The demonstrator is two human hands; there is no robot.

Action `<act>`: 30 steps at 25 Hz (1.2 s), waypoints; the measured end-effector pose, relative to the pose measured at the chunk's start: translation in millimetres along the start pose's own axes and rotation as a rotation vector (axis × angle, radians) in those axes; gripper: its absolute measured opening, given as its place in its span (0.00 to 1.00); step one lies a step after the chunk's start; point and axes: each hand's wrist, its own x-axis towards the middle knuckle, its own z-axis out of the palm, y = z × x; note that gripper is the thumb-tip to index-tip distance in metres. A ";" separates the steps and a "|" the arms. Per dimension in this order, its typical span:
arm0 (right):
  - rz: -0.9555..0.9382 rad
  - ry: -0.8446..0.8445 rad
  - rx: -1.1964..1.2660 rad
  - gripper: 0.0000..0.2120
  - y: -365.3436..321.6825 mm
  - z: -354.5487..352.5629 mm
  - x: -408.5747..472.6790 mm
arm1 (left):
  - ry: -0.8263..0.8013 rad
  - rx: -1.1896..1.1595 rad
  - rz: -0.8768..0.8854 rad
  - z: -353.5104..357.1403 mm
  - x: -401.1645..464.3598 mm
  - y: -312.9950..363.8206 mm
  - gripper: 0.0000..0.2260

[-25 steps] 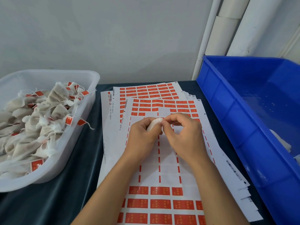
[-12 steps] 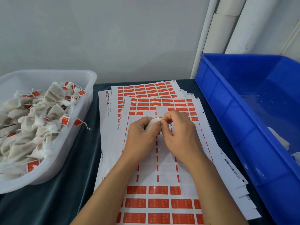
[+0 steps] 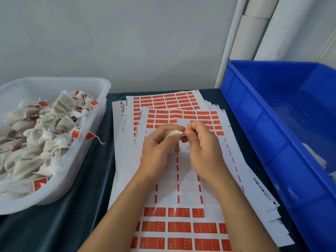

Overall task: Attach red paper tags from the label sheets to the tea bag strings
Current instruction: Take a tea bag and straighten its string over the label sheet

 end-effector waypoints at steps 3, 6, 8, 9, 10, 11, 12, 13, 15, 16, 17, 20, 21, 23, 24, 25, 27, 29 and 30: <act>0.064 0.007 0.052 0.09 -1.5 0.4 -0.4 | -0.026 -0.030 -0.008 -0.2 -0.7 0.0 0.08; 0.150 0.014 0.148 0.11 -2.0 0.4 -0.5 | -0.039 -0.049 -0.045 -1.9 -0.8 -0.3 0.10; 0.189 0.065 0.151 0.11 -0.9 -2.4 1.2 | -0.040 -0.053 -0.076 -0.2 -1.2 0.6 0.11; 0.185 0.096 0.112 0.11 -0.4 -4.0 2.5 | -0.038 -0.043 -0.086 0.8 -1.5 1.5 0.12; 0.163 0.121 0.051 0.11 0.6 -5.1 3.4 | -0.034 -0.027 -0.094 1.6 -1.6 2.3 0.13; 0.135 0.133 -0.013 0.10 1.5 -5.4 3.5 | -0.024 -0.012 -0.105 2.0 -1.4 2.6 0.13; 0.112 0.134 -0.062 0.09 2.5 -5.2 3.0 | -0.014 0.000 -0.120 2.0 -0.8 2.3 0.13; 0.103 0.130 -0.089 0.09 2.7 -4.8 2.3 | -0.007 0.016 -0.137 2.1 0.1 1.7 0.14; 0.107 0.127 -0.125 0.10 3.8 -3.4 2.3 | -0.021 0.062 -0.161 1.7 1.4 0.1 0.17; 0.119 0.122 -0.139 0.10 5.0 -2.9 3.0 | -0.038 0.076 -0.168 1.6 1.5 0.0 0.18; 0.143 0.109 -0.126 0.09 6.0 -2.9 3.8 | -0.049 0.077 -0.170 2.2 1.3 0.3 0.17; 0.239 0.051 0.175 0.10 5.3 -4.4 6.1 | -0.034 0.041 -0.156 1.2 1.2 1.5 0.14; 0.290 0.042 0.329 0.12 3.4 -6.2 6.9 | -0.025 0.035 -0.153 0.3 1.6 0.6 0.14; 0.374 0.019 0.553 0.14 0.1 -11.1 9.3 | -0.005 0.048 -0.158 -0.1 2.6 -1.8 0.17; 0.403 -0.004 0.579 0.14 -1.0 -12.8 10.3 | 0.005 0.061 -0.162 -0.1 2.7 -2.9 0.18; 0.424 -0.037 0.542 0.14 -2.0 -13.5 10.8 | 0.015 0.070 -0.165 0.1 3.1 -3.9 0.18; 0.435 -0.106 0.380 0.13 -2.6 -12.6 9.7 | 0.027 0.068 -0.163 0.5 3.4 -5.0 0.15; 0.443 -0.141 0.285 0.14 -2.6 -11.1 8.1 | 0.028 0.057 -0.149 0.5 3.3 -5.4 0.12; 0.448 -0.152 0.263 0.15 -2.2 -11.0 7.3 | 0.031 0.056 -0.145 0.5 3.2 -5.9 0.11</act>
